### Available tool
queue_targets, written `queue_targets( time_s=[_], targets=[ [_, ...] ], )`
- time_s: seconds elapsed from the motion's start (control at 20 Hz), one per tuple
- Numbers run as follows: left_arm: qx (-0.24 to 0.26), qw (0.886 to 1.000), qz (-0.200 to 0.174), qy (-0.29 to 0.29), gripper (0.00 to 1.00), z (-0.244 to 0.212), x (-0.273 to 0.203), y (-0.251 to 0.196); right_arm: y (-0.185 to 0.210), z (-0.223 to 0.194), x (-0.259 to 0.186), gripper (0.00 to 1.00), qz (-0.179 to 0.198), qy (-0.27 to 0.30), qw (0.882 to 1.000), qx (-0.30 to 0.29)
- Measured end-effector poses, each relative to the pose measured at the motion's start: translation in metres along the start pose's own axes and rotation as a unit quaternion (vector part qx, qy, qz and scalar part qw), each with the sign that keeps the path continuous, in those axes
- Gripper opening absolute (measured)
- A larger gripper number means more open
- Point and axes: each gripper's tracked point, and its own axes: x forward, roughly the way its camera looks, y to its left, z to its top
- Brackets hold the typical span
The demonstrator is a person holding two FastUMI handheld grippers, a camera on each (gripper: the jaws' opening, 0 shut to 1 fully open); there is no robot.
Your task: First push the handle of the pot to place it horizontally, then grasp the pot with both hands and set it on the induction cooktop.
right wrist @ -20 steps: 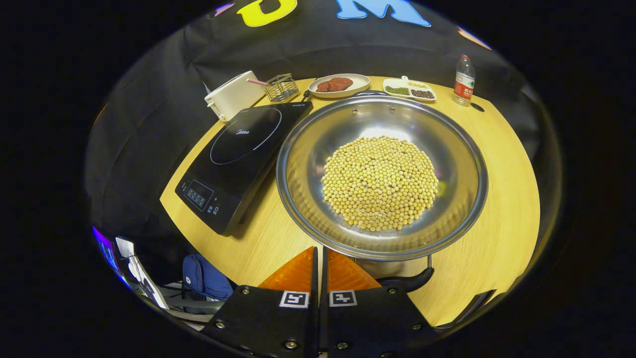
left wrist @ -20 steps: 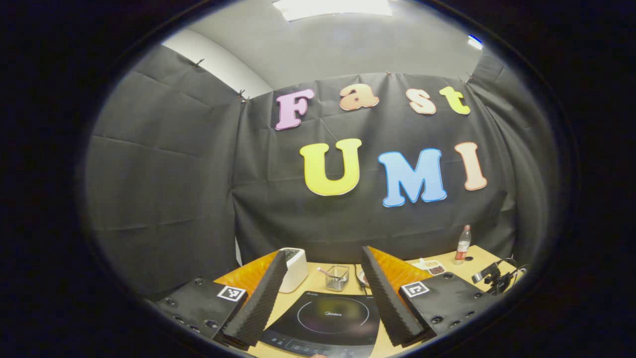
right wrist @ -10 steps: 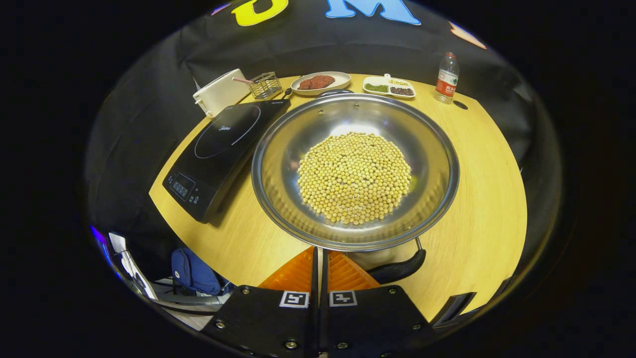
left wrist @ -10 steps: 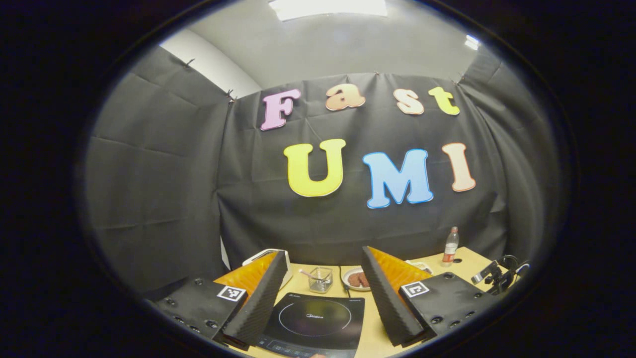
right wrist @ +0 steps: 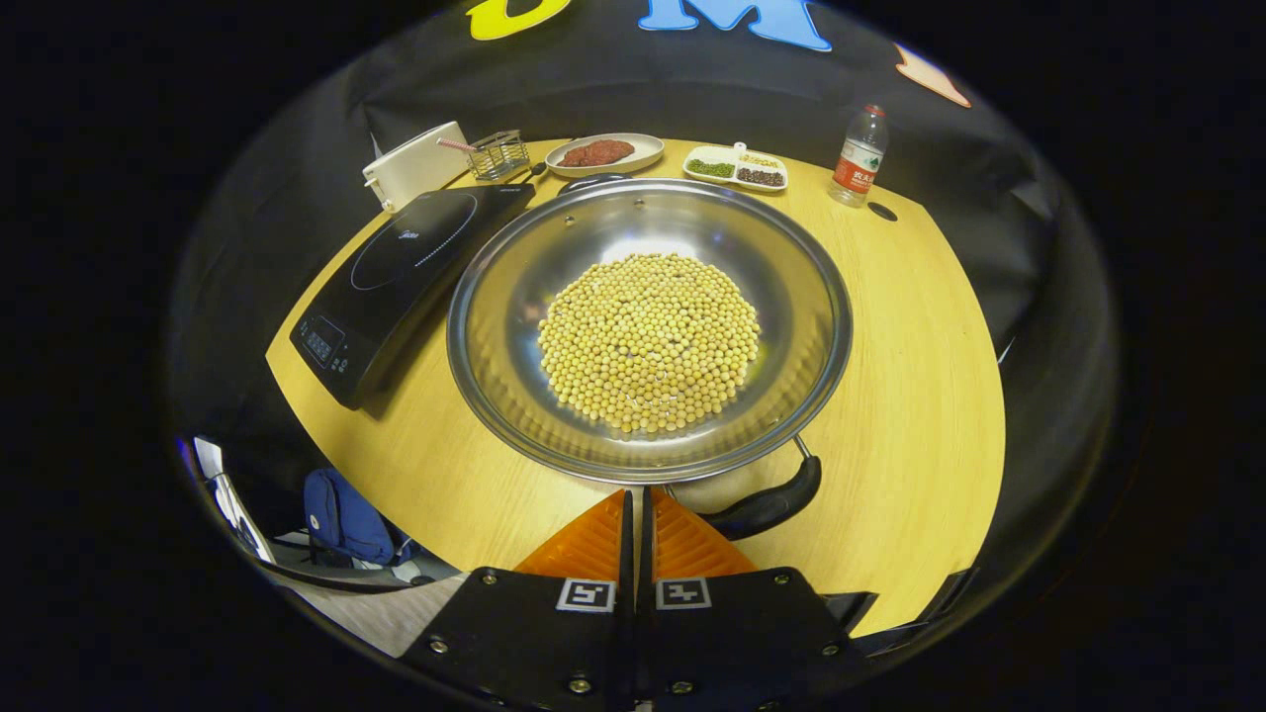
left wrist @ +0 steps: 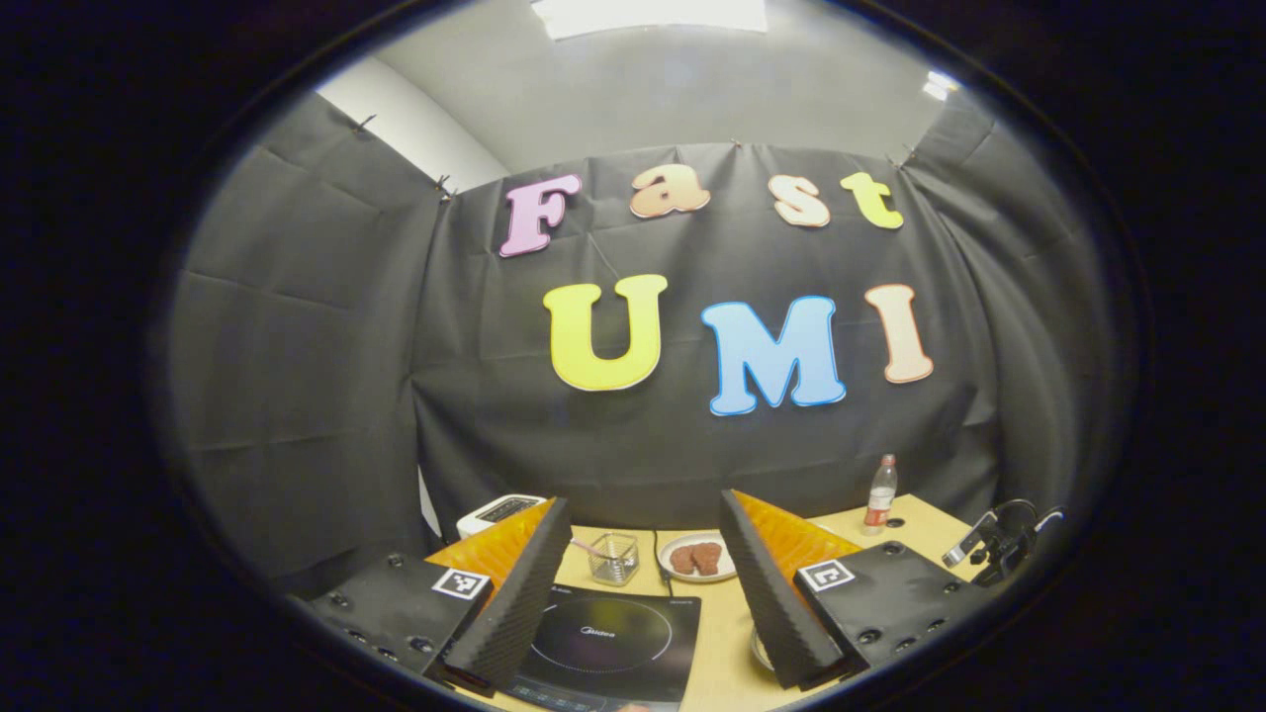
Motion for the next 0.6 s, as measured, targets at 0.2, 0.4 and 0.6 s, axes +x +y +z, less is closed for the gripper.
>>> queue_targets(
  time_s=[0.2,0.4,0.6],
  targets=[
    [0.001,1.000,-0.001,0.000,0.90,0.000,0.001,-0.010,-0.016,0.001,0.000,0.01,-0.009,0.004,1.000,-0.005],
    [0.001,1.000,0.007,0.004,0.91,-0.003,0.004,-0.012,-0.033,0.007,0.002,0.01,-0.020,0.000,1.000,-0.007],
    [0.002,1.000,0.018,0.010,0.90,-0.008,0.005,-0.014,-0.045,0.009,0.005,0.01,-0.019,0.003,1.000,-0.012]
  ],
)
